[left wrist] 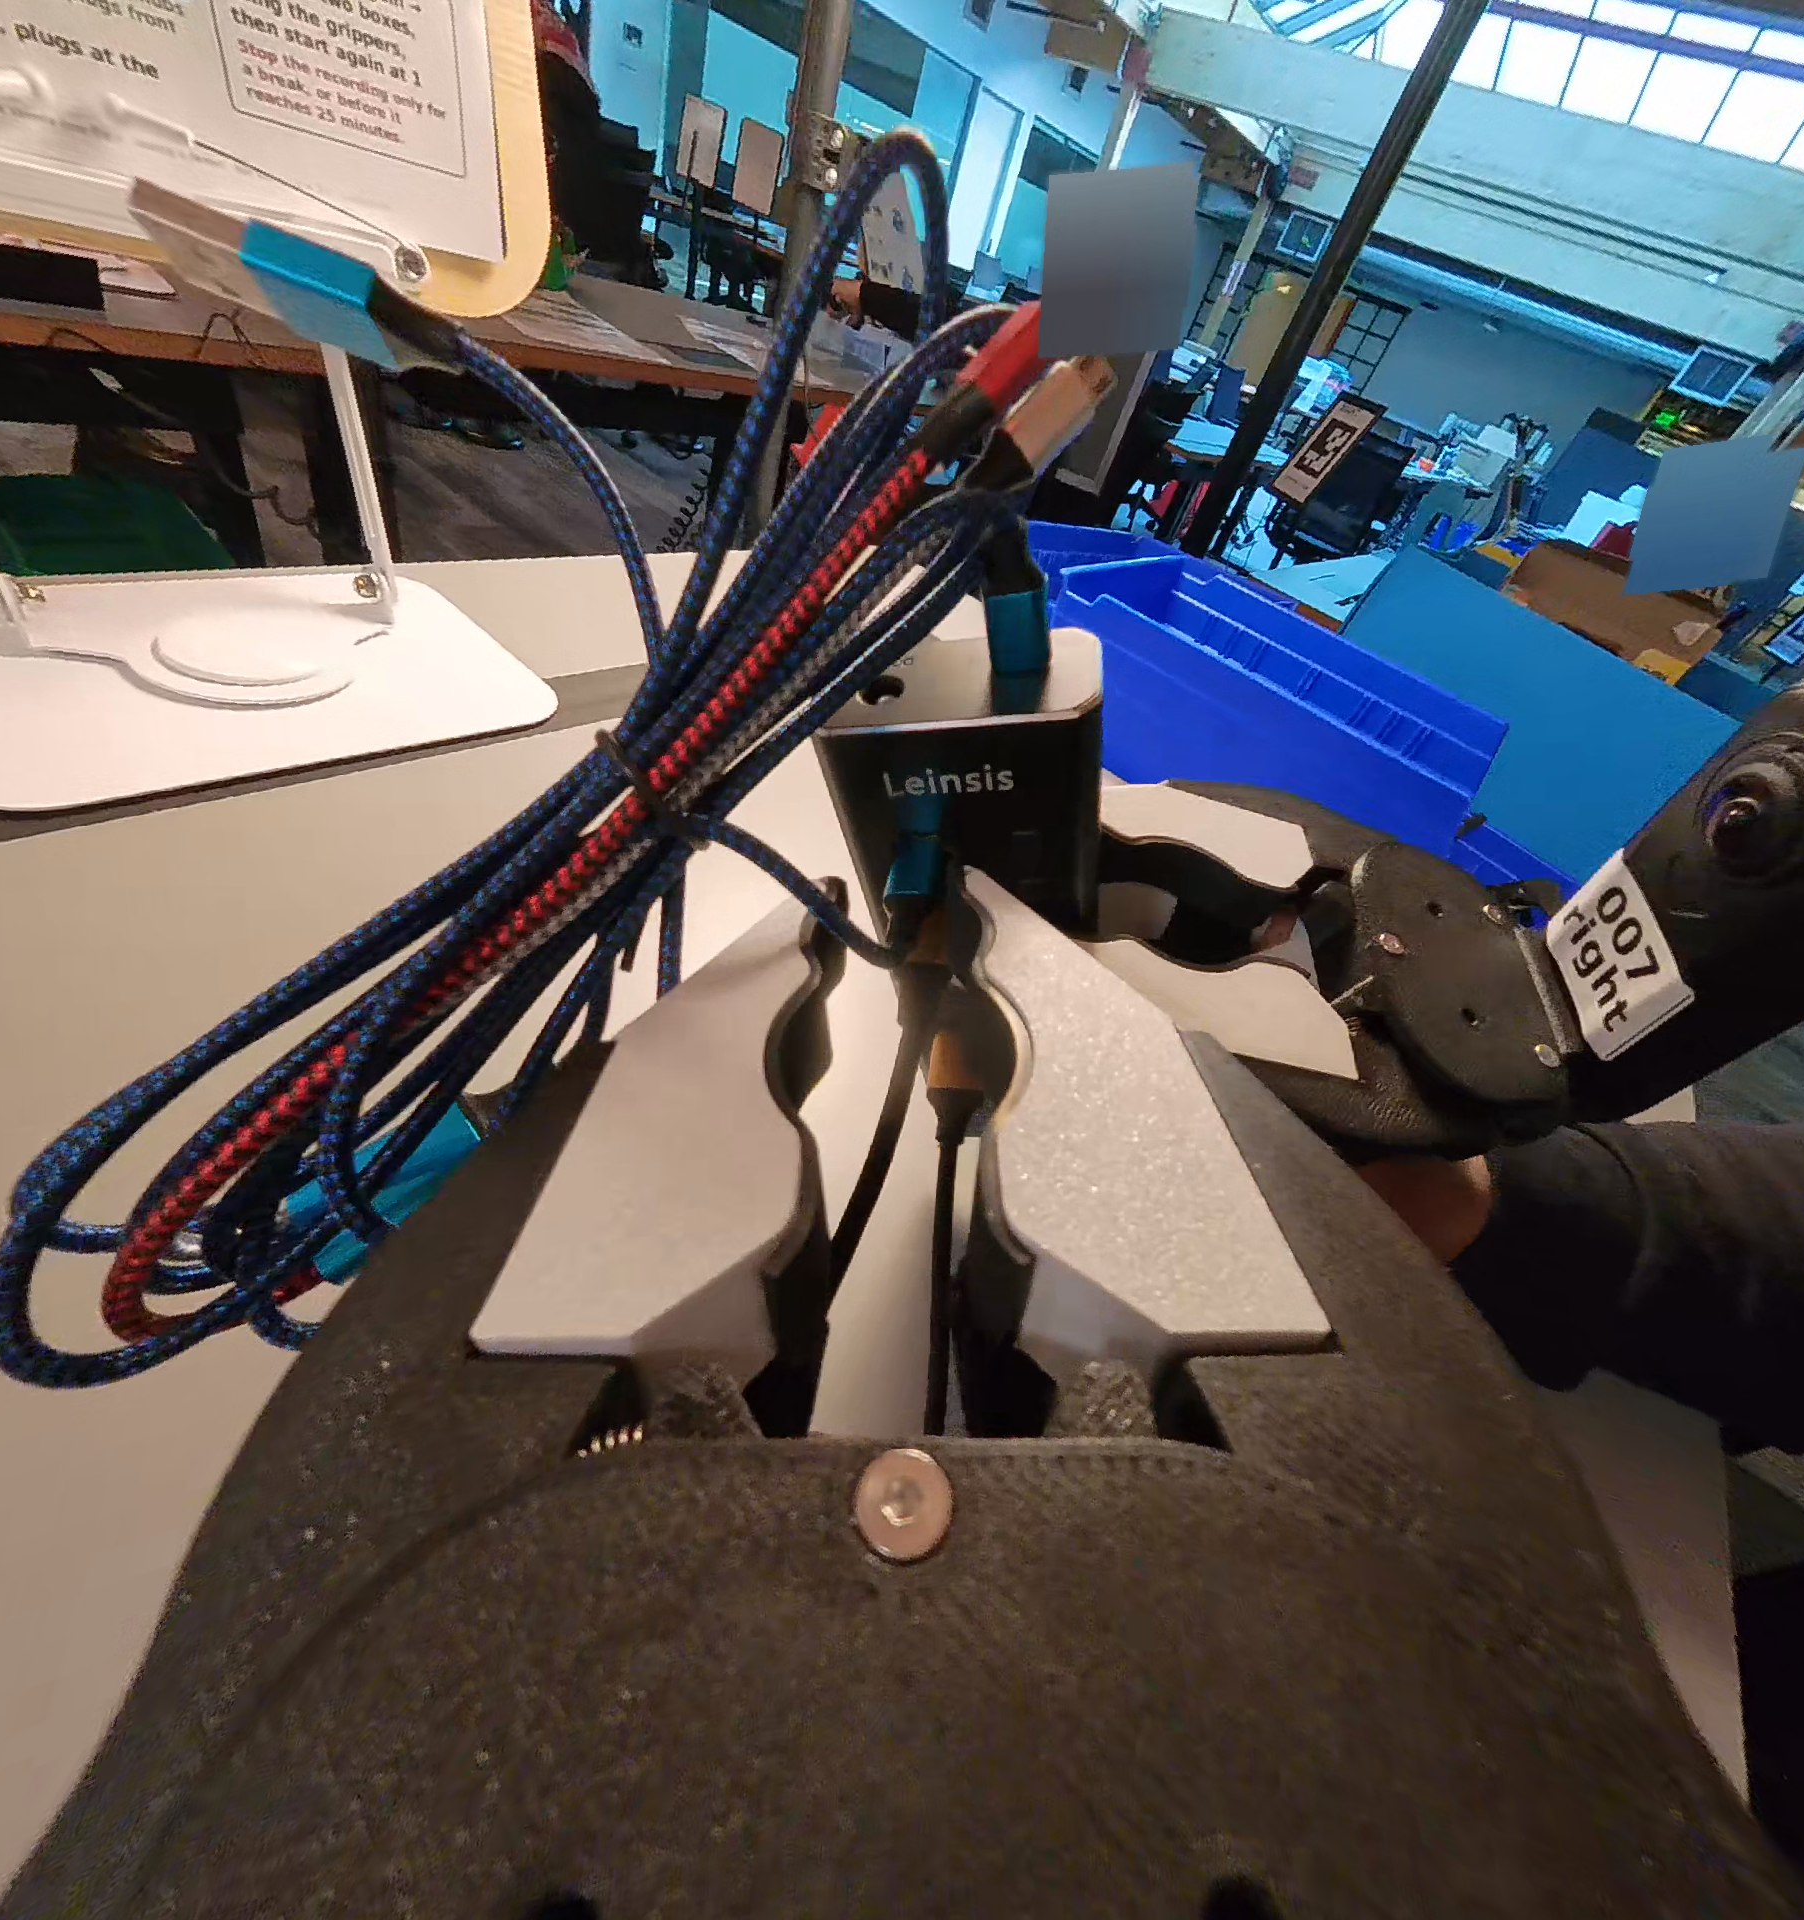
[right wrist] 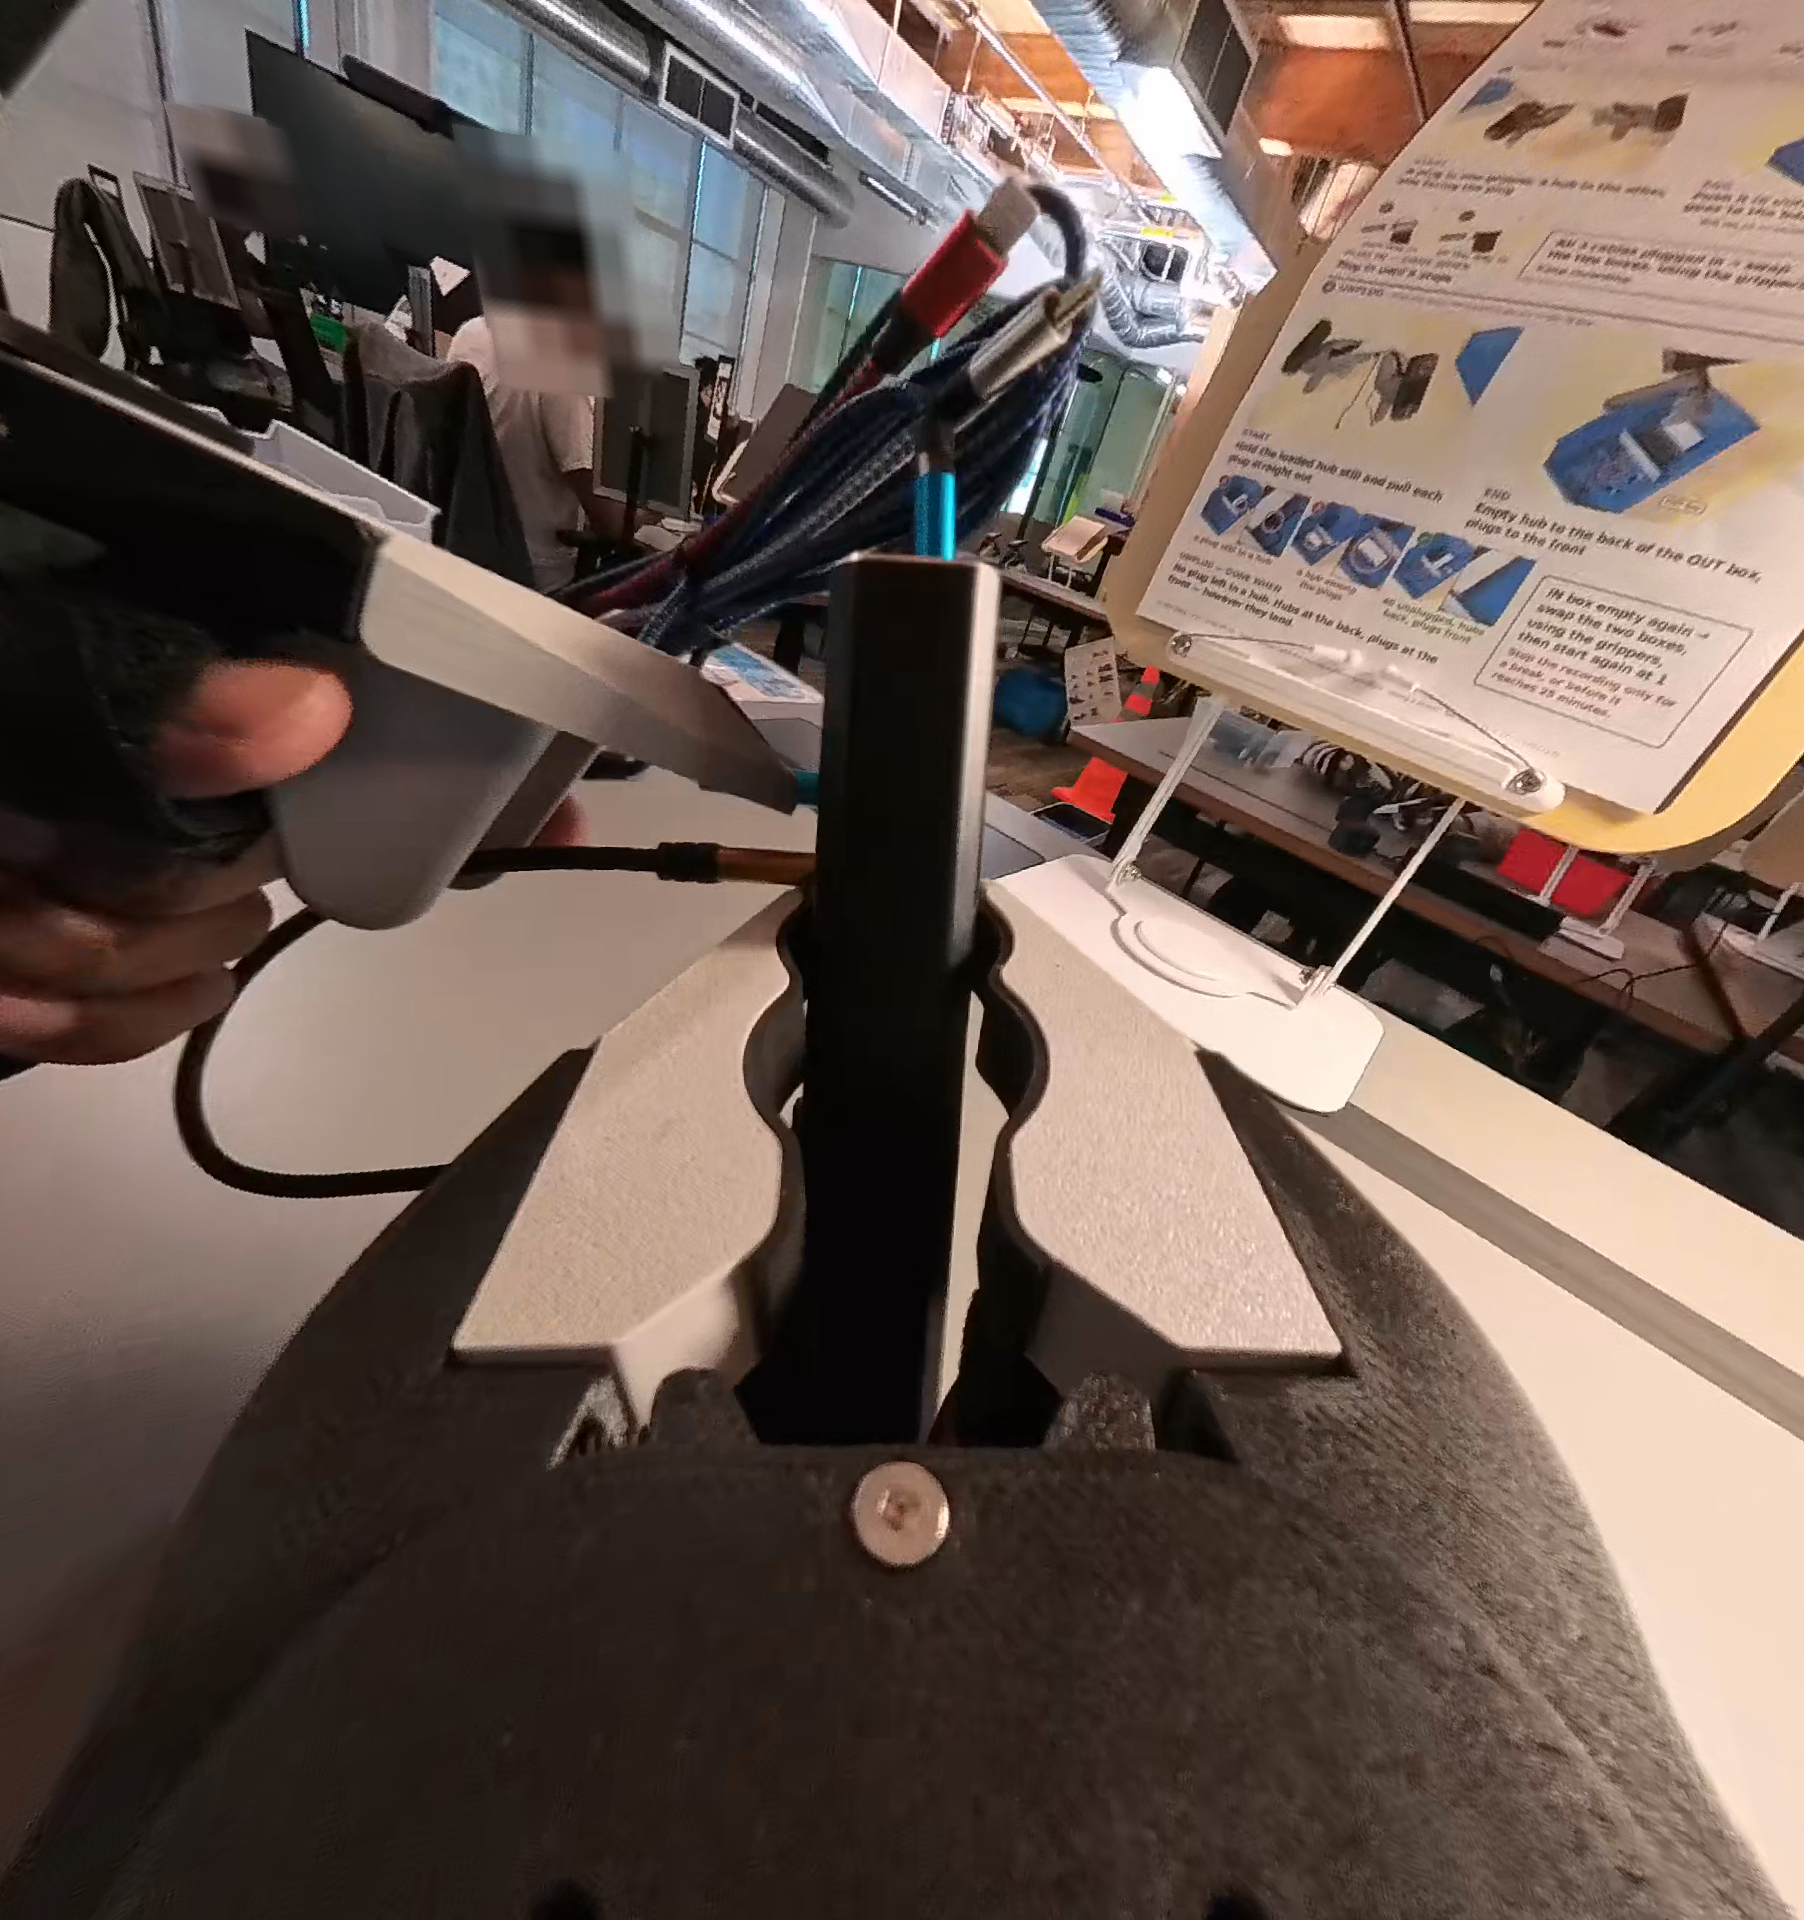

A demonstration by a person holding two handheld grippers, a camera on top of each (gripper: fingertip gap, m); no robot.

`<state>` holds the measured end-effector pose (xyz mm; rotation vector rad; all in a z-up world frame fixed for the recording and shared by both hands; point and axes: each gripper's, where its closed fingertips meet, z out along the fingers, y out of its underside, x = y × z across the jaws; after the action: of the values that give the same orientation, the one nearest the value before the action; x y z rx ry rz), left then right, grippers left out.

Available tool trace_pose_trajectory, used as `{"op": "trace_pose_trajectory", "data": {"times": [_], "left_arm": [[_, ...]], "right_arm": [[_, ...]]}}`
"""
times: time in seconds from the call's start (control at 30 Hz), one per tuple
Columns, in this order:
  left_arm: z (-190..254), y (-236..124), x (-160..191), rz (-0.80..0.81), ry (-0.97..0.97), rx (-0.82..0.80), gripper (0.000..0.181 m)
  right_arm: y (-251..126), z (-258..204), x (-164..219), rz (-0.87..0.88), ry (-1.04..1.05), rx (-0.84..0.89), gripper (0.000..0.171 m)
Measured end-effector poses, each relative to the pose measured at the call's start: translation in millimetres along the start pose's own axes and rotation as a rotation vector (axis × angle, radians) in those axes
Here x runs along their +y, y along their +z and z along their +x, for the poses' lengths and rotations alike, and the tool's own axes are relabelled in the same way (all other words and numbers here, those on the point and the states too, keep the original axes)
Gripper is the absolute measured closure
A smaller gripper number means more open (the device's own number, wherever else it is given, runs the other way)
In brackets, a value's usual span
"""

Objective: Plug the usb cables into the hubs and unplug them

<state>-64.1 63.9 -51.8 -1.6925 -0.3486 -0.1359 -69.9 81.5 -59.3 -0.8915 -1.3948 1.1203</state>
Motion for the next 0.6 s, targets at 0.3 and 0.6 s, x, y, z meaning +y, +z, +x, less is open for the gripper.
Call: {"op": "trace_pose_trajectory", "data": {"times": [0.3,0.6], "left_arm": [[5.3,-2.2,-0.4,0.003,0.028,0.025,0.169],[8.3,-4.8,-4.0,0.026,0.048,0.008,0.169]], "right_arm": [[-1.4,3.1,0.6,0.008,0.018,-0.003,0.145],[-3.2,1.4,-4.4,0.032,-0.052,-0.047,0.144]]}}
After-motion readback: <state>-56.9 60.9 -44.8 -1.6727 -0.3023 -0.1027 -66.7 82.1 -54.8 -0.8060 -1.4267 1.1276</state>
